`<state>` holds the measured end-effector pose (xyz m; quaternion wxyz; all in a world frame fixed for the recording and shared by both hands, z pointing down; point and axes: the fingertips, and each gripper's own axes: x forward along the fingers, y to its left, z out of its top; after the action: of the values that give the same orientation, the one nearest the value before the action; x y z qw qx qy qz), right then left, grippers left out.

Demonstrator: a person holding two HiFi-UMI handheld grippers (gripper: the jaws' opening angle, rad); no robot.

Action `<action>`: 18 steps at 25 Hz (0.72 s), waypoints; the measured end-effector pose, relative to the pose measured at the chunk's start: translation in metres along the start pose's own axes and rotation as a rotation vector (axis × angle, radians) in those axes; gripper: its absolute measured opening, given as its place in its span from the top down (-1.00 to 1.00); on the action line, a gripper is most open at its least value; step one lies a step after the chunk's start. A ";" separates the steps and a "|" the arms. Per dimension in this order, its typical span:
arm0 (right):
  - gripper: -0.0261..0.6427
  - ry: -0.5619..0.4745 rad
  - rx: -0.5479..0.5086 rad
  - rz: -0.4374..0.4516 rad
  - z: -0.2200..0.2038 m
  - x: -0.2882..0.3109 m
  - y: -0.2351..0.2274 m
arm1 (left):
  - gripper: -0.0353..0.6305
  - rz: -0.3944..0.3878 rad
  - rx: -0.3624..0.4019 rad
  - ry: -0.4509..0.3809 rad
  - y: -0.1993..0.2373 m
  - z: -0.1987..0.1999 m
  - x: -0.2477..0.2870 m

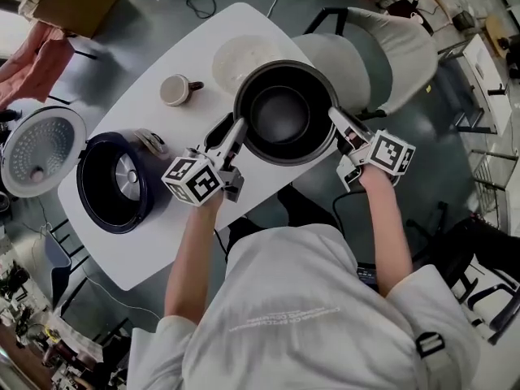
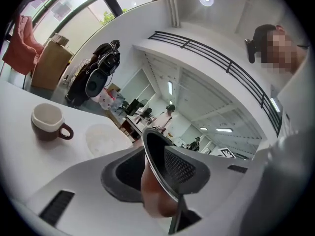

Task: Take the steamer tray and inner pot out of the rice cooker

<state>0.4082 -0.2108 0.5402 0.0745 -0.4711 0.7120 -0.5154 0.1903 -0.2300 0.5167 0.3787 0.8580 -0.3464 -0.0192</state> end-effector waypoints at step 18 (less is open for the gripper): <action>0.65 -0.051 -0.020 -0.026 0.031 -0.025 -0.014 | 0.53 -0.051 0.014 0.074 -0.015 -0.015 0.038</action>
<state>0.4485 -0.2131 0.5279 0.0815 -0.4940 0.7088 -0.4969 0.2322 -0.2366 0.5260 0.3847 0.8693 -0.3103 0.0056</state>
